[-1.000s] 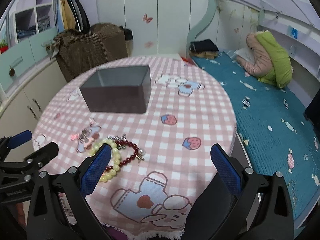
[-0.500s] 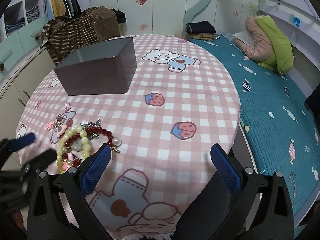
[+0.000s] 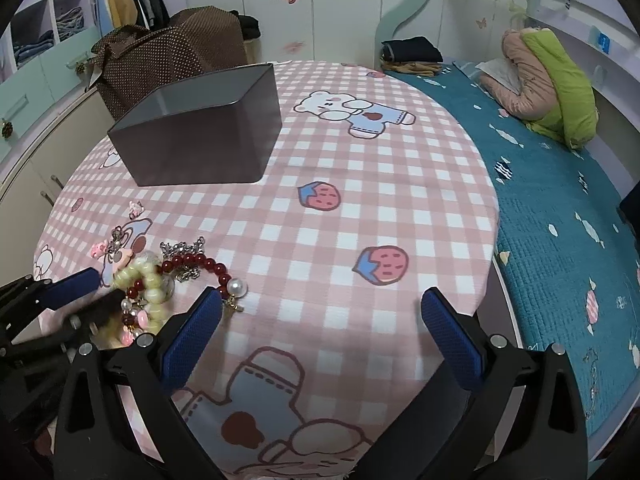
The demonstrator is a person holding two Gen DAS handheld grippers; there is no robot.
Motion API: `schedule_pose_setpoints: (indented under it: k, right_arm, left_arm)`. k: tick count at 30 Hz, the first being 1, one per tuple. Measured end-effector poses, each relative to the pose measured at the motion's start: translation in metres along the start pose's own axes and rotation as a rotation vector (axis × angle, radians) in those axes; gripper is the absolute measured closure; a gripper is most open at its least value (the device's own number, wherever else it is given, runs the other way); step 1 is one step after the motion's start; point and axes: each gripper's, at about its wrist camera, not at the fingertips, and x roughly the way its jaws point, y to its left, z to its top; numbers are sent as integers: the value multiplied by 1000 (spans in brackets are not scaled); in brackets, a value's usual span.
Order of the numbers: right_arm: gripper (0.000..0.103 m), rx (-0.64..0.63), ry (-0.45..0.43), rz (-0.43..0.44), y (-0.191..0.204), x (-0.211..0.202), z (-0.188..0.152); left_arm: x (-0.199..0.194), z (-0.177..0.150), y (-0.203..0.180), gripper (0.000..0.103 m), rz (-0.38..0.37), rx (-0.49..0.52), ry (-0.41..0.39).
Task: Organize jewelry
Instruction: 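Grasp the cream bead bracelet with the left tool while the right tool grasps the red bead bracelet, then carry both bracelets to the grey metal box and release them inside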
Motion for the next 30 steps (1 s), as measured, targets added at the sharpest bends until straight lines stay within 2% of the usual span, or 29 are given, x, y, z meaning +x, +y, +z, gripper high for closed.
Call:
schedule_pose_setpoints:
  k: [3, 5, 9, 12, 16, 23, 28, 30]
  right_arm:
    - [7, -3, -1, 10, 2, -1, 0]
    - [7, -12, 0, 19, 5, -1, 1]
    - [8, -41, 7, 33, 14, -1, 3]
    - [19, -59, 23, 42, 21, 2, 4]
    - [32, -81, 49, 50, 31, 9, 4]
    - [36, -126, 54, 29, 41, 14, 8]
    - [59, -213, 62, 70, 48, 16, 16]
    - [64, -268, 68, 77, 53, 17, 18]
  left_arm:
    - [-1, 0, 6, 94, -35, -22, -6]
    - [-3, 2, 15, 94, -84, -64, -7]
    - [-12, 6, 25, 94, -121, -111, -24]
    - [-22, 11, 30, 94, -153, -133, -48]
    - [-36, 17, 34, 94, -152, -139, -94]
    - [-48, 24, 41, 94, -166, -142, -134]
    - [-48, 24, 48, 94, -170, -143, -134]
    - [-46, 24, 51, 94, -171, -149, -131]
